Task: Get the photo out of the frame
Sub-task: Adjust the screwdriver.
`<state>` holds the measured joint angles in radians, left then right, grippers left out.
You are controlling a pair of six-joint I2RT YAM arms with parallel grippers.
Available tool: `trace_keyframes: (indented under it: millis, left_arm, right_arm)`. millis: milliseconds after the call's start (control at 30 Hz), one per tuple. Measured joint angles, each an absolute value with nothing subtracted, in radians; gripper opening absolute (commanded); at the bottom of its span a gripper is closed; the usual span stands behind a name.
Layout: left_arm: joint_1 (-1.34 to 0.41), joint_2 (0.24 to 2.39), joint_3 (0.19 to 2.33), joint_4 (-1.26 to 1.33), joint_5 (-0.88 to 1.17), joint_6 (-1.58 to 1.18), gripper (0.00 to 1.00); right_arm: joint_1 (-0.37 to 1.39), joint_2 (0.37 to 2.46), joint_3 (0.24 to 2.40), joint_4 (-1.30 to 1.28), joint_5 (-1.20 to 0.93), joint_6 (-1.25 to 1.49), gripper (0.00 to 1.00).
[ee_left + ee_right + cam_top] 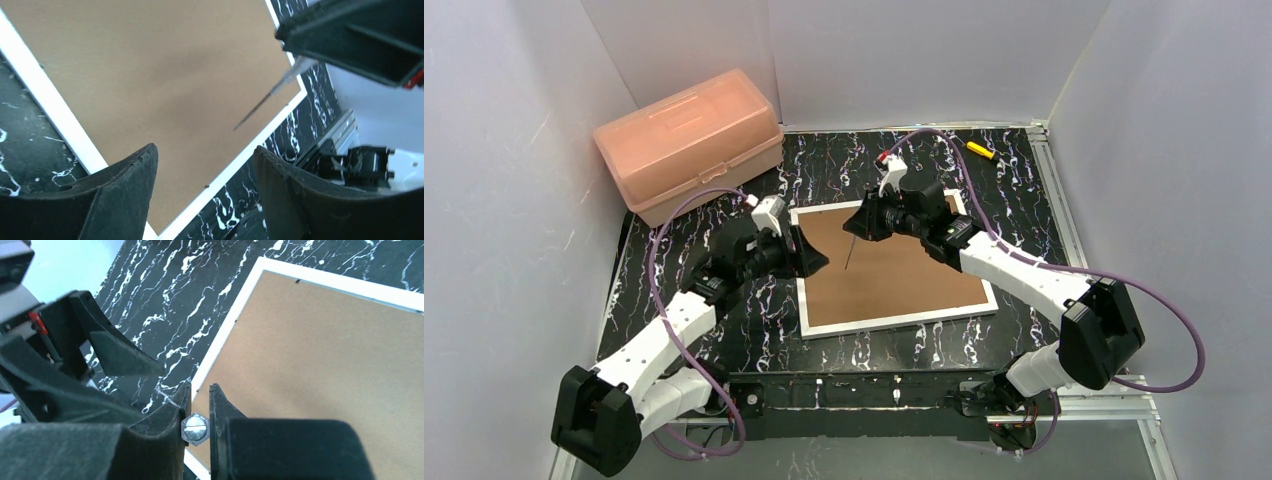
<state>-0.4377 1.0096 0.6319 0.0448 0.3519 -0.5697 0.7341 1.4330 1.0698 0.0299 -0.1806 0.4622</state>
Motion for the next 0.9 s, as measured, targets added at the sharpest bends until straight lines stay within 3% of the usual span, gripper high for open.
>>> trace_keyframes:
  millis: [233, 333, 567, 700, 733, 800, 900]
  left_arm:
    - [-0.555, 0.982, 0.614, 0.062, 0.341, -0.459, 0.63]
    - [-0.587, 0.975, 0.615, 0.075, 0.323, -0.411, 0.56]
    - [-0.653, 1.001, 0.635, 0.067, 0.318, -0.265, 0.25]
    - [-0.664, 1.0, 0.657, 0.043, 0.294, -0.196, 0.0]
    - [-0.664, 1.0, 0.665, 0.028, 0.286, -0.175, 0.0]
    - [-0.664, 0.997, 0.678, -0.002, 0.279, -0.152, 0.0]
    - [-0.665, 0.984, 0.697, -0.071, 0.275, -0.103, 0.0]
  right_arm:
    - [0.734, 1.433, 1.064, 0.08, -0.267, 0.559, 0.01]
    - [0.734, 1.437, 1.064, 0.117, -0.313, 0.598, 0.01]
    - [0.734, 1.489, 1.043, 0.208, -0.401, 0.687, 0.01]
    - [0.734, 1.506, 1.029, 0.225, -0.43, 0.727, 0.01]
    - [0.734, 1.508, 1.028, 0.233, -0.437, 0.731, 0.08]
    - [0.734, 1.509, 1.027, 0.236, -0.445, 0.731, 0.34]
    - [0.735, 1.507, 1.028, 0.208, -0.464, 0.708, 0.64]
